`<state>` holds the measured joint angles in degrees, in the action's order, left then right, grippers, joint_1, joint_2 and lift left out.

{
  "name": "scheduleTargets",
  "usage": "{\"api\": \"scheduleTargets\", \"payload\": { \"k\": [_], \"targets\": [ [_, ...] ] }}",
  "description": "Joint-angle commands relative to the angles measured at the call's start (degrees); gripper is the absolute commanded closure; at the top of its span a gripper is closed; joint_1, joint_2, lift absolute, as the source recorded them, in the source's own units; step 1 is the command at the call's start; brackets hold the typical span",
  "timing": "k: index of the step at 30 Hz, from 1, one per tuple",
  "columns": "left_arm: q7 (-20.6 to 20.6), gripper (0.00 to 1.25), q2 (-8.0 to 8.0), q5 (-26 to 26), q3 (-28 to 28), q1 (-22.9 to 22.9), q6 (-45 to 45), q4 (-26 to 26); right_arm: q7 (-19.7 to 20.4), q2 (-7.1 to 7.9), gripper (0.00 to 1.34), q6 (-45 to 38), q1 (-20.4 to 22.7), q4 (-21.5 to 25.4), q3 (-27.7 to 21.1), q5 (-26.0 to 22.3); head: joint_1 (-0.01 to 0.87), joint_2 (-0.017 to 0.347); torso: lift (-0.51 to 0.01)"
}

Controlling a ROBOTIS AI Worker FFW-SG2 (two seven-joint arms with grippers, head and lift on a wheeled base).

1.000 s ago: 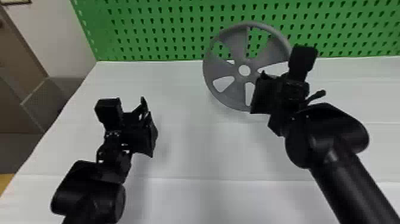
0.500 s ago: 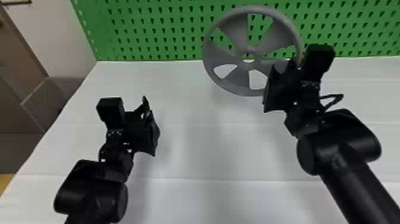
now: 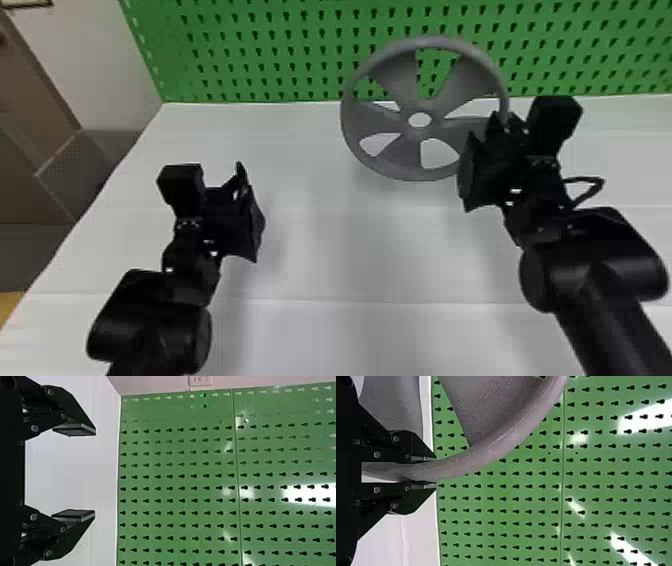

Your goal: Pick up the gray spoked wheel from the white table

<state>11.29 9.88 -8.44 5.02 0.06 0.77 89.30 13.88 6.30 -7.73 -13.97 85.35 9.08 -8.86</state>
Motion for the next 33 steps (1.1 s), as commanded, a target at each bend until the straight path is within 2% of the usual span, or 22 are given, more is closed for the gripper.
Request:
{"api": "scheduleTargets", "payload": {
  "k": [1,6,12,21,33],
  "targets": [
    [-0.3,0.51,-0.12,0.0,-0.4,0.0,-0.1,0.0,-0.9,1.44,1.18,0.0,0.4,0.1,0.3,0.9,0.779,0.120,-0.067],
    [-3.9,0.51,-0.47,0.0,-1.7,0.0,0.0,0.0,-1.8,2.67,1.18,0.0,0.7,0.1,0.6,0.9,0.779,0.120,-0.067],
    [-8.8,0.51,-1.00,0.3,-3.3,-0.2,0.9,0.0,-2.3,3.02,1.18,0.1,0.8,0.1,1.1,0.9,0.779,0.120,-0.067],
    [-10.4,0.51,-1.79,-0.1,-4.1,-1.1,2.7,0.2,-2.5,2.84,1.18,0.0,0.9,0.1,2.2,0.8,0.779,0.120,-0.067],
    [-10.4,0.51,-2.23,-0.6,-5.1,-1.6,3.0,0.3,-2.5,2.93,1.18,0.2,1.2,0.0,2.1,0.0,0.779,0.120,-0.067]
  ]
}}
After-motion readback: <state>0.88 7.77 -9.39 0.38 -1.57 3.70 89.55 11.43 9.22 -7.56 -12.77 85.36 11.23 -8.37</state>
